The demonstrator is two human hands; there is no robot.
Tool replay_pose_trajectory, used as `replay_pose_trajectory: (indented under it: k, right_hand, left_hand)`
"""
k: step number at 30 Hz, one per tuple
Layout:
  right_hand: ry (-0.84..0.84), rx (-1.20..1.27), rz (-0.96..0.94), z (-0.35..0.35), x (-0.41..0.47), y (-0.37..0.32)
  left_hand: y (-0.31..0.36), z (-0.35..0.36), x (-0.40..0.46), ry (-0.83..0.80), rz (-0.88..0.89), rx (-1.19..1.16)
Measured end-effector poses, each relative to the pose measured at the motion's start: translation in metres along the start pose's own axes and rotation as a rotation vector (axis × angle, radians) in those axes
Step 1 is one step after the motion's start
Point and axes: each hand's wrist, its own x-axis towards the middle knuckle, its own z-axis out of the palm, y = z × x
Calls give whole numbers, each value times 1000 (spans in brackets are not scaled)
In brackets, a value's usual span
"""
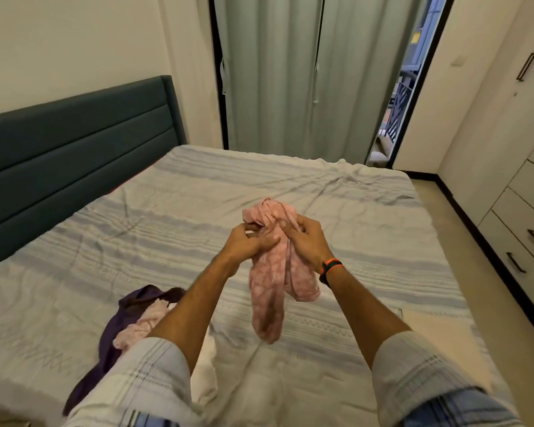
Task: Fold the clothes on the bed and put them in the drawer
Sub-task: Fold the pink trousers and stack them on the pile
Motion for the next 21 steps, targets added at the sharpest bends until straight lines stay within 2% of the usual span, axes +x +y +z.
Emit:
replay_pose_trajectory:
  k: [3, 7, 9, 15, 21]
  right_hand:
    - [-15, 182, 98, -24, 2, -5]
    - [-18, 323, 193, -49, 5, -2]
    - [-13, 347, 197, -61, 6, 1]
    - [-11, 154, 172, -85, 13, 9]
    - [-149, 47, 219, -94, 15, 10]
  left_hand:
    - [-6, 30, -1, -73, 21, 114]
    - [-1, 56, 0, -138, 20, 131]
    - [2, 63, 3, -101, 25, 142]
    - [15, 72, 22, 30, 36, -80]
    - [25, 65, 35, 9, -20, -316]
